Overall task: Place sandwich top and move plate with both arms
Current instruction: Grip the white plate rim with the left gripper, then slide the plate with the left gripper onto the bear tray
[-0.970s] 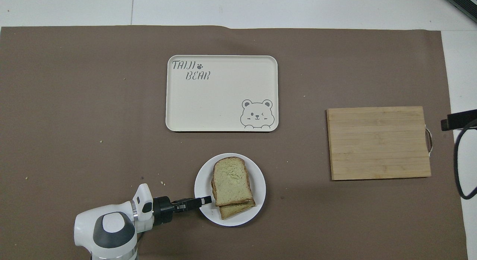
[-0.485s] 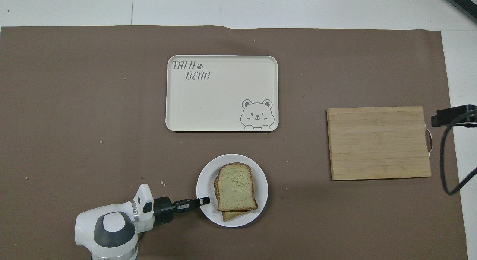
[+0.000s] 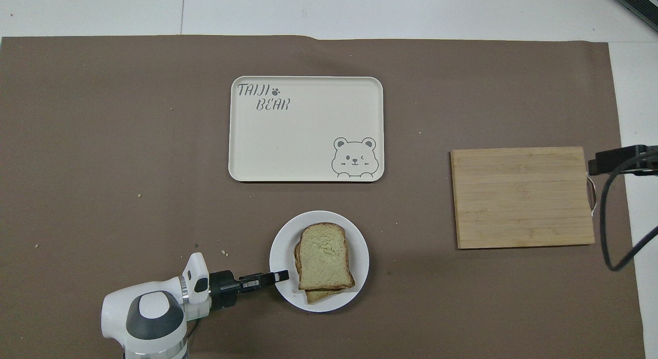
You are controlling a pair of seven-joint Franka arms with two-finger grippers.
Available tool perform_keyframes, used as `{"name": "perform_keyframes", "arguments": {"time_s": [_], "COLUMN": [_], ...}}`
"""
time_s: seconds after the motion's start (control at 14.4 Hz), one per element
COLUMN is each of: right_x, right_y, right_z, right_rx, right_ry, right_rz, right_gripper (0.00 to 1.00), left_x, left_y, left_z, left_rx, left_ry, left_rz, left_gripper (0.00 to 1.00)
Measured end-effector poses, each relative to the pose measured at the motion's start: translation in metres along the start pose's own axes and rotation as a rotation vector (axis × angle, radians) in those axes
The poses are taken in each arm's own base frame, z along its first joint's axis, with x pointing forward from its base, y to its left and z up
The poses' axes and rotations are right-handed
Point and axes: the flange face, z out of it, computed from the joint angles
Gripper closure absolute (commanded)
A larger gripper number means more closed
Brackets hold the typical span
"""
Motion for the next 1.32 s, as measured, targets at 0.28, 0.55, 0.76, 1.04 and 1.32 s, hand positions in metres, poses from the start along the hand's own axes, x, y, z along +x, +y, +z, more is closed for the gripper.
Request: {"name": "perform_keyframes", "arguments": {"time_s": [0.28, 0.55, 0.76, 1.04, 1.32], "right_x": [0.001, 0.001, 0.001, 0.001, 0.001], "right_y": [-0.003, -0.007, -0.005, -0.004, -0.004], "right_z": [0.003, 0.003, 0.003, 0.004, 0.004], "right_rx": [0.0, 0.0, 0.0, 0.0, 0.0], "right_ry": [-0.005, -0.007, -0.008, -0.008, -0.008], "right_rz": [-0.01, -0.017, -0.015, -0.013, -0.013], "right_gripper": [0.0, 0.0, 0.0, 0.0, 0.0], "left_x": [0.013, 0.037, 0.059, 0.093, 0.125], "left_y": [0.001, 0.021, 0.032, 0.035, 0.046], "left_z": [-0.01, -0.015, -0.019, -0.024, -0.022], "left_rx": [-0.033, -0.071, -0.09, -0.099, -0.1], "left_ry": [0.033, 0.071, 0.104, 0.151, 0.188], "left_rz": [-0.016, -0.027, -0.031, -0.058, -0.119], "left_gripper": [1.0, 1.0, 1.0, 1.0, 1.0]}}
